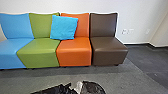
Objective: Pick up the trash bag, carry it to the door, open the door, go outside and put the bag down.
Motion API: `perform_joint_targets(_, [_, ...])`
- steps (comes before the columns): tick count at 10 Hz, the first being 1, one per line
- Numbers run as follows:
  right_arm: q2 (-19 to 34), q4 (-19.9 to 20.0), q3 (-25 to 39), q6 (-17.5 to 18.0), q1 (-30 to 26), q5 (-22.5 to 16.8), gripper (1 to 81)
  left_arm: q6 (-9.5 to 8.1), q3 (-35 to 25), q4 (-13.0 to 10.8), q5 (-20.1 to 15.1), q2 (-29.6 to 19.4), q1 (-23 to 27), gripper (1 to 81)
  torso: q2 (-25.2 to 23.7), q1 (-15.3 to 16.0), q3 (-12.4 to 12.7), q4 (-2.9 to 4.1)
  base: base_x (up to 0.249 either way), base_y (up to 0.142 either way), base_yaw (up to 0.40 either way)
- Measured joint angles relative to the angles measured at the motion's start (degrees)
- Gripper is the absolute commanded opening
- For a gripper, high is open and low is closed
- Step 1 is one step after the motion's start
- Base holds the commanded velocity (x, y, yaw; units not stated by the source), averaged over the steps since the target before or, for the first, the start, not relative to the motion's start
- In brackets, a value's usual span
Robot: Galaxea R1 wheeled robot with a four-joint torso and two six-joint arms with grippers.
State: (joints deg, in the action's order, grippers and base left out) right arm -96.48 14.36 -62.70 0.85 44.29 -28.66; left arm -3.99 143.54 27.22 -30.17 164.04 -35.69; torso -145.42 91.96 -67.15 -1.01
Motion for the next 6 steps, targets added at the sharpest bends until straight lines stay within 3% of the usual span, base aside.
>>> perform_joint_targets(3, [-0.11, 0.27, 0.16, 0.00, -0.33, -0.09, 81.1, -0.39, 2.66, -0.02, -4.47, 1.23, 5.66, 81.1, -5.25, 3.30, -0.88, 0.00, 0.000, 0.000, 0.000])
perform_joint_targets(6, [-0.44, 0.24, 0.07, 0.00, -0.30, -0.39, 81.1, -0.41, 4.06, -0.41, -6.40, 2.08, 6.84, 81.1, -7.52, 6.45, -0.92, 0.00, 0.000, 0.000, 0.000])
